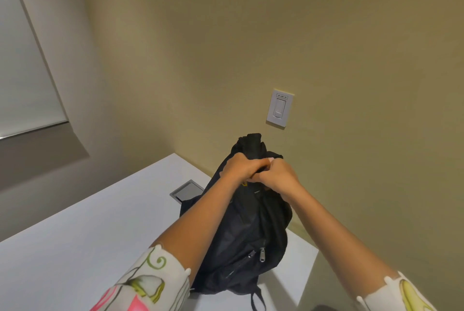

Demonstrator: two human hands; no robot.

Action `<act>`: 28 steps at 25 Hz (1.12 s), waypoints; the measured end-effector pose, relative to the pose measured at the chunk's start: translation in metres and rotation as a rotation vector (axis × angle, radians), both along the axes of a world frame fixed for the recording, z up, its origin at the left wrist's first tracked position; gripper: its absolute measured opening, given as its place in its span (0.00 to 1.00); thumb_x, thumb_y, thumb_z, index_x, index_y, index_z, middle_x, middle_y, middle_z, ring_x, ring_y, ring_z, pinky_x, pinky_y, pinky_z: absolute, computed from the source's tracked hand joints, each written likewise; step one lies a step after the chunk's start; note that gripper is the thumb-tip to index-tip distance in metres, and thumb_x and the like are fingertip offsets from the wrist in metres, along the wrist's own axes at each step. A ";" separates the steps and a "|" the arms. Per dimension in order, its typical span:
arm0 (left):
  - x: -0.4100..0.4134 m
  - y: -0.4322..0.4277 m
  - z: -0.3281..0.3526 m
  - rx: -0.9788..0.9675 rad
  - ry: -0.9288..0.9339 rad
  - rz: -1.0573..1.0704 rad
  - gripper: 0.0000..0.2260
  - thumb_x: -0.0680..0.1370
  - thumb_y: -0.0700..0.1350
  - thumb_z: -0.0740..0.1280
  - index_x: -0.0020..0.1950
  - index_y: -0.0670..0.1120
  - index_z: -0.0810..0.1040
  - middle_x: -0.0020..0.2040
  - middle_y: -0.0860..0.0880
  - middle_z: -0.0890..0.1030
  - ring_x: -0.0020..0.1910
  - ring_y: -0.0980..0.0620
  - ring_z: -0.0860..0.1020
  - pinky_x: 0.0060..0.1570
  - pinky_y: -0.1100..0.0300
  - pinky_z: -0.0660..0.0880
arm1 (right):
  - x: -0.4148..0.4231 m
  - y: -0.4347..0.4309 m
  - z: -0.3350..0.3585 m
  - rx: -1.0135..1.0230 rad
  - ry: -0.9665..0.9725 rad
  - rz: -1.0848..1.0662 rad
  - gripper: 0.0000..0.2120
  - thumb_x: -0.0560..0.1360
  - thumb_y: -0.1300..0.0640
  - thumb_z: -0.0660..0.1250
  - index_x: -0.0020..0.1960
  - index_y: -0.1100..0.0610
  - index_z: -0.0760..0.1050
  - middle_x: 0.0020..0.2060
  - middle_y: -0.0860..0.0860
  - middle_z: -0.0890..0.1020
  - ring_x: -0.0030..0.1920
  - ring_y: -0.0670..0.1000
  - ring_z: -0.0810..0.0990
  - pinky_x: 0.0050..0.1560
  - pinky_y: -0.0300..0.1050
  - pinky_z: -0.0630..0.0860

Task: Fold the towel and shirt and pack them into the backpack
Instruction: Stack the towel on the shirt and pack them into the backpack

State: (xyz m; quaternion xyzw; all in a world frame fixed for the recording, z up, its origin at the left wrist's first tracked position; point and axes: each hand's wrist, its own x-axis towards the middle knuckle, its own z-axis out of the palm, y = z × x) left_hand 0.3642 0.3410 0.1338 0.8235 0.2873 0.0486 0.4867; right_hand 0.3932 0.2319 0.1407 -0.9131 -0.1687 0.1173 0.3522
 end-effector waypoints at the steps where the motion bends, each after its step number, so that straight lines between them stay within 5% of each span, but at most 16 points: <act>1: -0.005 0.004 0.003 0.007 0.018 0.000 0.21 0.65 0.61 0.72 0.41 0.44 0.75 0.43 0.44 0.81 0.46 0.45 0.80 0.52 0.50 0.78 | -0.015 0.002 0.004 0.068 0.080 0.048 0.12 0.64 0.53 0.79 0.39 0.57 0.78 0.32 0.51 0.81 0.33 0.50 0.80 0.35 0.43 0.76; 4: -0.032 0.017 0.003 -0.091 0.037 0.006 0.12 0.69 0.43 0.71 0.47 0.41 0.71 0.39 0.45 0.76 0.40 0.47 0.77 0.38 0.57 0.74 | -0.049 0.001 0.022 0.054 0.313 0.206 0.11 0.69 0.52 0.76 0.44 0.59 0.80 0.39 0.51 0.84 0.37 0.47 0.83 0.39 0.41 0.76; 7: -0.064 0.022 0.000 -0.033 0.016 -0.040 0.19 0.66 0.43 0.70 0.55 0.40 0.72 0.46 0.44 0.79 0.46 0.44 0.79 0.43 0.52 0.78 | -0.060 -0.003 0.043 -0.064 0.383 0.293 0.11 0.73 0.53 0.73 0.51 0.60 0.81 0.41 0.52 0.85 0.41 0.49 0.85 0.50 0.54 0.81; 13: -0.131 0.034 -0.003 0.426 0.099 -0.174 0.20 0.71 0.45 0.69 0.60 0.52 0.68 0.50 0.47 0.78 0.47 0.43 0.77 0.43 0.53 0.75 | -0.041 0.031 0.044 0.051 -0.019 0.052 0.14 0.72 0.52 0.68 0.46 0.64 0.81 0.35 0.52 0.81 0.37 0.52 0.79 0.43 0.50 0.80; 16: -0.166 0.024 -0.022 0.562 0.148 -0.295 0.23 0.72 0.44 0.67 0.65 0.55 0.65 0.56 0.46 0.78 0.50 0.41 0.77 0.47 0.50 0.76 | -0.035 0.050 0.017 -0.216 -0.085 0.055 0.22 0.71 0.48 0.70 0.56 0.64 0.77 0.45 0.54 0.79 0.47 0.56 0.80 0.50 0.53 0.80; 19: -0.202 -0.002 -0.054 0.664 0.164 -0.371 0.29 0.72 0.43 0.67 0.70 0.56 0.62 0.60 0.47 0.76 0.57 0.40 0.76 0.46 0.50 0.73 | -0.041 0.057 -0.032 -0.568 0.096 0.153 0.30 0.71 0.42 0.72 0.66 0.60 0.72 0.61 0.57 0.77 0.60 0.60 0.78 0.59 0.52 0.76; 22: -0.238 -0.034 -0.095 0.753 0.218 -0.475 0.26 0.72 0.43 0.68 0.66 0.52 0.63 0.59 0.46 0.74 0.58 0.40 0.74 0.47 0.49 0.70 | -0.051 0.044 -0.095 -0.815 0.249 0.238 0.33 0.71 0.38 0.71 0.68 0.56 0.71 0.68 0.53 0.74 0.63 0.58 0.76 0.64 0.52 0.73; 25: -0.268 -0.044 -0.135 0.642 0.293 -0.703 0.24 0.72 0.53 0.71 0.62 0.49 0.65 0.59 0.46 0.73 0.60 0.42 0.72 0.55 0.46 0.67 | -0.070 0.014 -0.143 -0.838 0.261 0.137 0.36 0.70 0.40 0.73 0.71 0.57 0.68 0.69 0.54 0.73 0.66 0.57 0.74 0.64 0.48 0.73; 28: -0.276 -0.029 -0.152 0.284 0.405 -0.723 0.30 0.68 0.73 0.65 0.60 0.54 0.73 0.57 0.52 0.75 0.60 0.50 0.71 0.65 0.44 0.64 | -0.085 -0.009 -0.164 -0.660 0.233 0.026 0.34 0.67 0.45 0.77 0.66 0.59 0.72 0.64 0.56 0.76 0.64 0.57 0.76 0.58 0.45 0.73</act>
